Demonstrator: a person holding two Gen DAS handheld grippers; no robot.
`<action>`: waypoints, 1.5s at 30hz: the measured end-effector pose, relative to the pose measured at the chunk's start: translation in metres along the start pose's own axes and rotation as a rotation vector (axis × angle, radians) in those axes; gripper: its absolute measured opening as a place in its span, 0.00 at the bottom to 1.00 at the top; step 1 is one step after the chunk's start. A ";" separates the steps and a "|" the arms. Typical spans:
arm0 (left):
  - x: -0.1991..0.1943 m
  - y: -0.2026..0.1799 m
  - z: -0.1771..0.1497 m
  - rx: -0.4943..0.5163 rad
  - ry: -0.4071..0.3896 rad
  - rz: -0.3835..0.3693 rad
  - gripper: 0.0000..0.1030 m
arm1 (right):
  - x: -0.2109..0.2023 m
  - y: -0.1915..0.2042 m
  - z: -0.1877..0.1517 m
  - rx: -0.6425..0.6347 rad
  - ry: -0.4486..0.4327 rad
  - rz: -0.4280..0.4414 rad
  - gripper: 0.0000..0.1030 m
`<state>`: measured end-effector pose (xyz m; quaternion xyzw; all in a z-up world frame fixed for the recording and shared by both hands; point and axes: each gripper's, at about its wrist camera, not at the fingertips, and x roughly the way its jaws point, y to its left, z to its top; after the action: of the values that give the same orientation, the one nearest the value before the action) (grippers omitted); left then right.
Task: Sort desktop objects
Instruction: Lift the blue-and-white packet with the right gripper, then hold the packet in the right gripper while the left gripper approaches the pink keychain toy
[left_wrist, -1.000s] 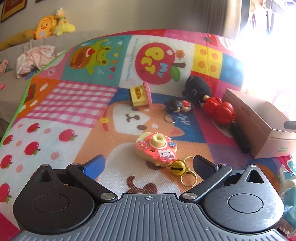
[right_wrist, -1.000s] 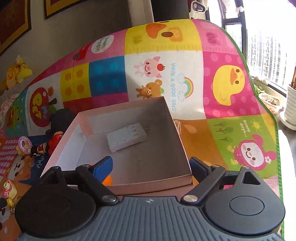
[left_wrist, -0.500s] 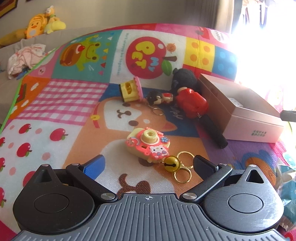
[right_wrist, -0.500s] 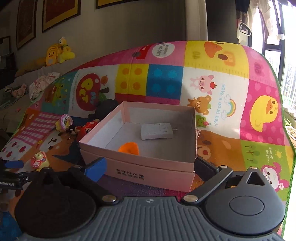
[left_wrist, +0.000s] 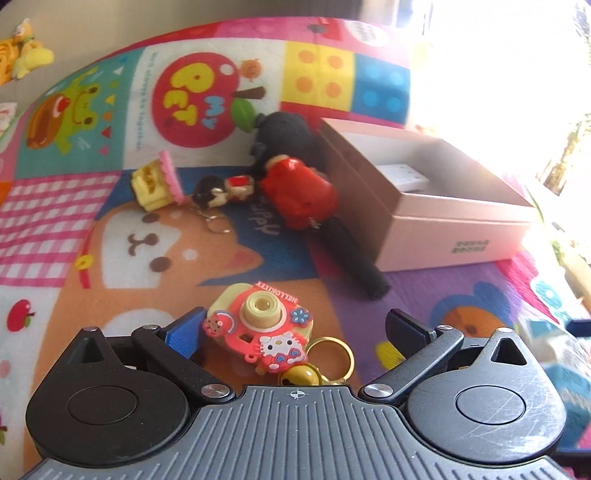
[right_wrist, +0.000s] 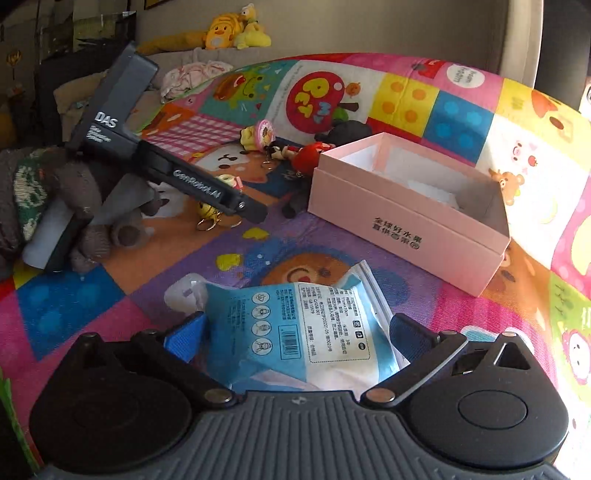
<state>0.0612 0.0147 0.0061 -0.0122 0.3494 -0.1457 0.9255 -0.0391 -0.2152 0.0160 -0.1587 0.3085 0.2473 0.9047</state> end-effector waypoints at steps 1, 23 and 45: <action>-0.002 -0.004 -0.003 0.009 0.006 -0.031 1.00 | 0.002 -0.003 0.001 0.001 -0.005 -0.034 1.00; -0.010 -0.043 -0.009 -0.075 0.012 0.053 1.00 | 0.017 -0.064 -0.011 0.281 0.030 -0.238 1.00; -0.046 -0.030 -0.034 0.178 0.084 0.243 1.00 | 0.021 -0.064 -0.011 0.286 0.058 -0.247 1.00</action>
<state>-0.0021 0.0017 0.0136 0.1181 0.3725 -0.0635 0.9183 0.0052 -0.2657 0.0029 -0.0722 0.3447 0.0833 0.9322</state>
